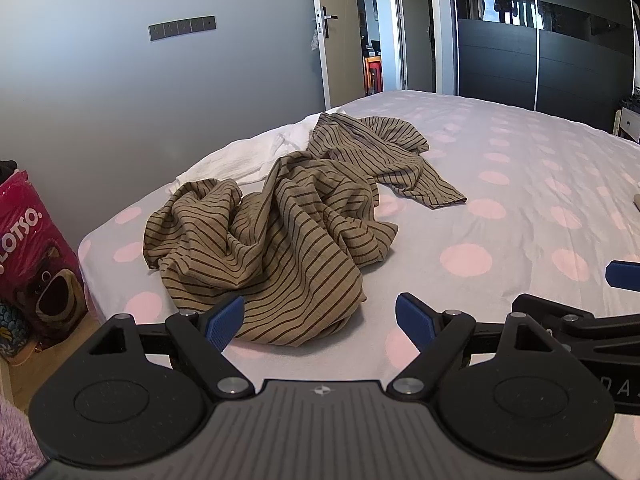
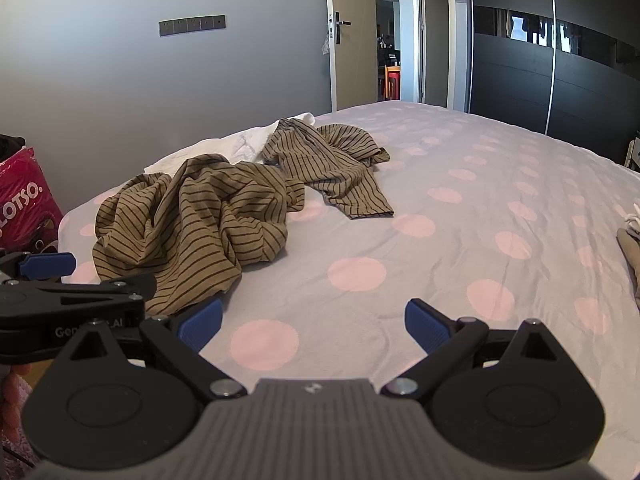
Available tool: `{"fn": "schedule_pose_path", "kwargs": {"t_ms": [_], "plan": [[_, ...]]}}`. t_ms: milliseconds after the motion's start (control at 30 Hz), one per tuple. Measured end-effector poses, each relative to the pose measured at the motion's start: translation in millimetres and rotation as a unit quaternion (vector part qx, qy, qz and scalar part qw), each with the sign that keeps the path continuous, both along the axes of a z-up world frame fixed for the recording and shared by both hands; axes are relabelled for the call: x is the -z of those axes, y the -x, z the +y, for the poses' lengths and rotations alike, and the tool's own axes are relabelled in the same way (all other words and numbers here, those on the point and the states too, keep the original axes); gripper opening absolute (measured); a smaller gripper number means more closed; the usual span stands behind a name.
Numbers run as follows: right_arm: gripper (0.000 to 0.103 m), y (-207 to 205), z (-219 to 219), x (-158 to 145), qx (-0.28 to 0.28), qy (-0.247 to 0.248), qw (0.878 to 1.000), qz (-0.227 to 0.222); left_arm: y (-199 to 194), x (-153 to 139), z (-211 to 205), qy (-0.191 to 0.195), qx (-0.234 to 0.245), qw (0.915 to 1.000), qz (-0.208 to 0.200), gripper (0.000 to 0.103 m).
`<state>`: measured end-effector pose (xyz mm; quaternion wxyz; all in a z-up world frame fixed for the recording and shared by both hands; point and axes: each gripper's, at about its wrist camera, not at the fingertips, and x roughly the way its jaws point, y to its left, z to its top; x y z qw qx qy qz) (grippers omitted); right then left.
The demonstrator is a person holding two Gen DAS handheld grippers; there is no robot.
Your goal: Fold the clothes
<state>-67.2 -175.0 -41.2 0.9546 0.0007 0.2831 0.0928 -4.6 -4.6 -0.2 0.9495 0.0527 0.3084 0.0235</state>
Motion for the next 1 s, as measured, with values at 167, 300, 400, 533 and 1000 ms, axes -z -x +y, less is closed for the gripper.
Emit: {"fn": "schedule_pose_path", "kwargs": {"t_ms": [167,300,400,533,1000], "plan": [[0.099,0,2,1,-0.003,0.004,1.0,0.0,0,0,1,-0.004,-0.003,1.0,-0.002,0.083],[0.099,0,4,2,-0.005,0.009,1.0,0.001,0,1,1,-0.007,-0.004,1.0,0.003,0.083],[0.099,0,4,3,-0.007,0.011,1.0,0.002,0,1,1,-0.009,-0.003,0.9999,0.005,0.083],[0.099,-1,5,4,-0.009,0.01,1.0,0.004,-1,2,2,-0.011,-0.002,0.9999,0.009,0.083],[0.099,-18,15,16,-0.021,0.013,1.0,0.018,-18,17,15,-0.005,-0.003,0.9992,0.038,0.083]]}}
